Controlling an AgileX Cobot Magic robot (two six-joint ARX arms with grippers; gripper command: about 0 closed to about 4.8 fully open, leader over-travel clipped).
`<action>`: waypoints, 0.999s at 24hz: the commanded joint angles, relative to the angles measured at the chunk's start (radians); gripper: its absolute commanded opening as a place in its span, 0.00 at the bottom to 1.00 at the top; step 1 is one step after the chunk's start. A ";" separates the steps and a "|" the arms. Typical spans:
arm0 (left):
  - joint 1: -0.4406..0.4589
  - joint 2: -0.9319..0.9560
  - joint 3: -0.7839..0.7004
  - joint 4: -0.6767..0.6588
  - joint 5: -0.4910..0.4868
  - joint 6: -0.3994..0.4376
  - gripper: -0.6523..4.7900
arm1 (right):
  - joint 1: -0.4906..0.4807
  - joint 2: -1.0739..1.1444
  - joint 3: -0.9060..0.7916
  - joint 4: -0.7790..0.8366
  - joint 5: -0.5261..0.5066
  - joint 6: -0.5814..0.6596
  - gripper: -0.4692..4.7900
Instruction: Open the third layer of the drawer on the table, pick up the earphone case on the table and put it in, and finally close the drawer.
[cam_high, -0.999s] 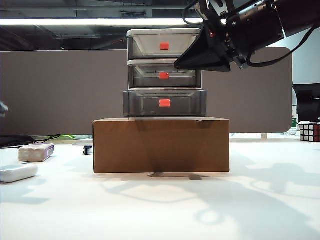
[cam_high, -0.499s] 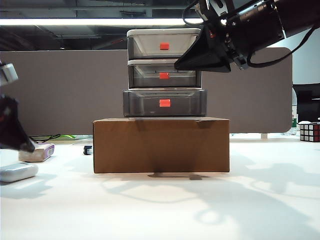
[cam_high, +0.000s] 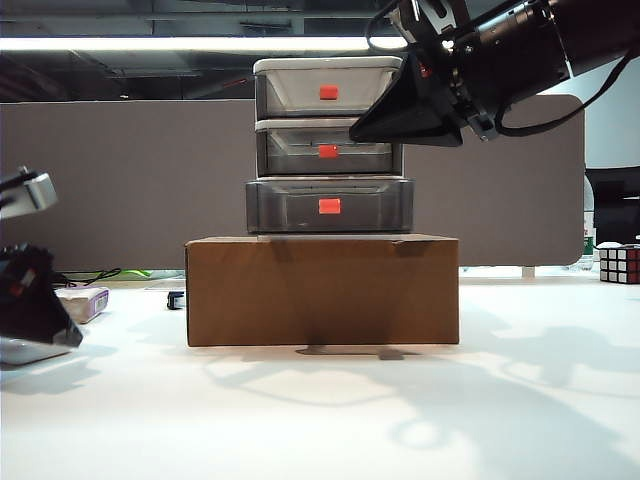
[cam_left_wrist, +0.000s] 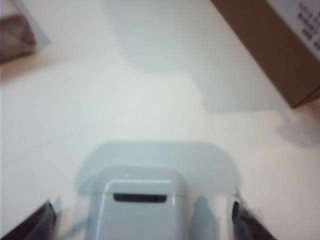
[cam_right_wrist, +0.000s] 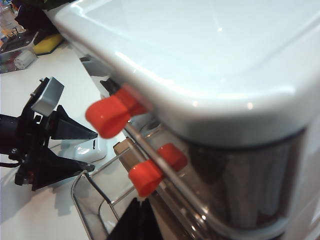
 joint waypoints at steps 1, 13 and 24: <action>0.002 0.027 0.002 0.002 0.029 0.010 0.98 | -0.001 -0.003 0.005 0.009 0.002 -0.006 0.08; 0.002 0.064 0.001 -0.082 0.030 0.058 0.68 | -0.001 -0.003 0.005 0.010 0.002 -0.006 0.08; 0.000 0.029 -0.010 -0.056 0.208 0.072 0.21 | -0.001 -0.003 0.005 0.010 0.002 -0.006 0.08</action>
